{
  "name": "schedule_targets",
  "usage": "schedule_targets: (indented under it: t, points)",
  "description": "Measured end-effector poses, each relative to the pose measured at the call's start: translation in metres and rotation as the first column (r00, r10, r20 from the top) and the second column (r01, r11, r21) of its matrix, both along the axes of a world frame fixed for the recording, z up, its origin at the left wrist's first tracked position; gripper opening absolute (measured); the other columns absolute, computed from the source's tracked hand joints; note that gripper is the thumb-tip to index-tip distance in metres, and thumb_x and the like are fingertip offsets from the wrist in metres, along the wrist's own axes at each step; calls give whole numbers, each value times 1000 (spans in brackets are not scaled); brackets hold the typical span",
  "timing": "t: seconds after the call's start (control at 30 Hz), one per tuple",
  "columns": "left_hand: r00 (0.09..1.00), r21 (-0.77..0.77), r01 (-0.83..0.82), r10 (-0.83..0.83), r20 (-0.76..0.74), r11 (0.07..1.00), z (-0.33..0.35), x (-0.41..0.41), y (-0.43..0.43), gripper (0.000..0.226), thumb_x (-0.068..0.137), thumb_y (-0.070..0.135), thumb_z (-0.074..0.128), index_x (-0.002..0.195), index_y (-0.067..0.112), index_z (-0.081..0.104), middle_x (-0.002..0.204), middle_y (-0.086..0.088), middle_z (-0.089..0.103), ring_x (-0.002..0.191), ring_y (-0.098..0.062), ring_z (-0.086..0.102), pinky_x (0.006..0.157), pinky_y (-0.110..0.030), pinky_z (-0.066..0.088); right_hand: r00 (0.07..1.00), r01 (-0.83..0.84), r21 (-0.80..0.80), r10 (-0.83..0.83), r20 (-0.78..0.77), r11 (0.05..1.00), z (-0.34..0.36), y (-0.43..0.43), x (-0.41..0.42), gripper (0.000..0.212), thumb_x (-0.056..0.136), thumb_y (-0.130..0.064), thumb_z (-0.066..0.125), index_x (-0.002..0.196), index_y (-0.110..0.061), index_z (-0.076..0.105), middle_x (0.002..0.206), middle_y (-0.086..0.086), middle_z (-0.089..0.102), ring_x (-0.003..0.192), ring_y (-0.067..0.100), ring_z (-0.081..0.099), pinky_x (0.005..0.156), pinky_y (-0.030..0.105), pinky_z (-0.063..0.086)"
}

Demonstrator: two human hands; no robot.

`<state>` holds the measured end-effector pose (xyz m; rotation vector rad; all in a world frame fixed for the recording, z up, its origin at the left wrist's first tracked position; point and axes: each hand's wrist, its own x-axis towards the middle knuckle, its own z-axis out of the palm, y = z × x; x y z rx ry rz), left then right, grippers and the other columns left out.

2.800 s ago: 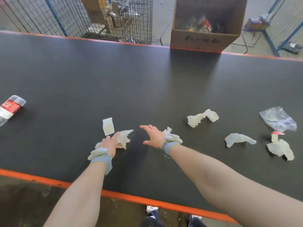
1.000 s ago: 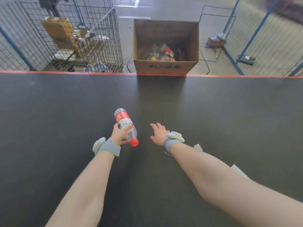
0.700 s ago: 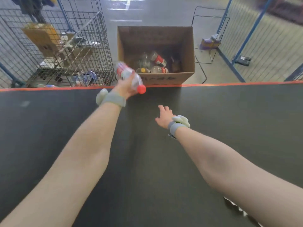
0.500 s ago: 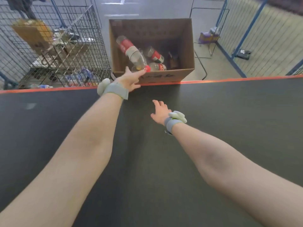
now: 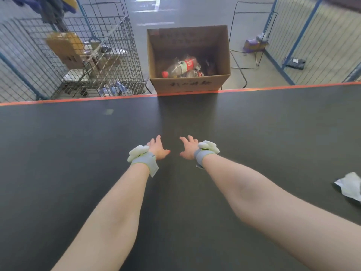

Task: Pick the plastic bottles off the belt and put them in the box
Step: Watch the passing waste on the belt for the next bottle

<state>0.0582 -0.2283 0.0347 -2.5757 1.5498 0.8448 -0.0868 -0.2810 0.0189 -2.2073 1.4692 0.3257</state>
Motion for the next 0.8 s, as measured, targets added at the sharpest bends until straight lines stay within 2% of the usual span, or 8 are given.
schedule_targets:
  t: [0.1, 0.23, 0.33, 0.4, 0.53, 0.8]
  points:
    - [997, 59, 46, -49, 53, 997, -12, -1, 54, 85, 93, 42, 54, 153, 14, 1, 159, -13, 8, 147, -32, 9, 119, -43, 15, 1000, -7, 99, 9, -19, 995, -11, 44, -10, 73, 95, -40, 51, 154, -31, 9, 162, 1, 0, 144, 33, 16, 110, 44, 29]
    - [999, 125, -12, 6, 42, 992, -31, -7, 131, 83, 95, 41, 51, 154, 15, -2, 160, -12, 0, 148, -33, 1, 120, -43, 10, 997, -21, 187, 35, -72, 982, -31, 105, -26, 76, 96, -47, 48, 155, -33, 2, 162, 0, -8, 147, 34, 11, 111, 43, 29]
    - [999, 178, -50, 49, 9, 983, -53, -20, 192, 81, 97, 41, 48, 153, 17, -5, 160, -11, -6, 148, -33, -4, 120, -43, 7, 990, -68, 191, 89, -107, 979, -49, 155, -40, 80, 94, -51, 48, 155, -33, -2, 162, 2, -10, 149, 32, 4, 117, 47, 15]
    - [997, 189, -71, 71, 9, 979, -68, -28, 223, 80, 98, 42, 45, 153, 18, -7, 160, -10, -8, 147, -33, -6, 120, -45, 6, 990, -81, 191, 100, -96, 978, -62, 180, -49, 83, 93, -54, 49, 154, -34, -3, 162, 1, -12, 149, 31, -2, 119, 50, 12]
    - [998, 252, -65, 58, 37, 966, -84, -52, 280, 77, 98, 45, 40, 153, 23, -8, 160, -4, -14, 148, -25, -10, 117, -55, 8, 978, -139, 219, 168, -120, 966, -86, 227, -61, 89, 88, -62, 51, 152, -40, -7, 161, -6, -17, 149, 26, -11, 114, 60, 16]
    - [997, 211, -82, 82, 9, 974, -86, -75, 323, 73, 100, 42, 38, 153, 23, -7, 160, -2, -13, 148, -21, -9, 114, -58, 10, 978, -150, 215, 177, -112, 965, -93, 276, -75, 87, 89, -60, 49, 151, -41, -9, 160, -8, -19, 149, 23, -11, 114, 60, 17]
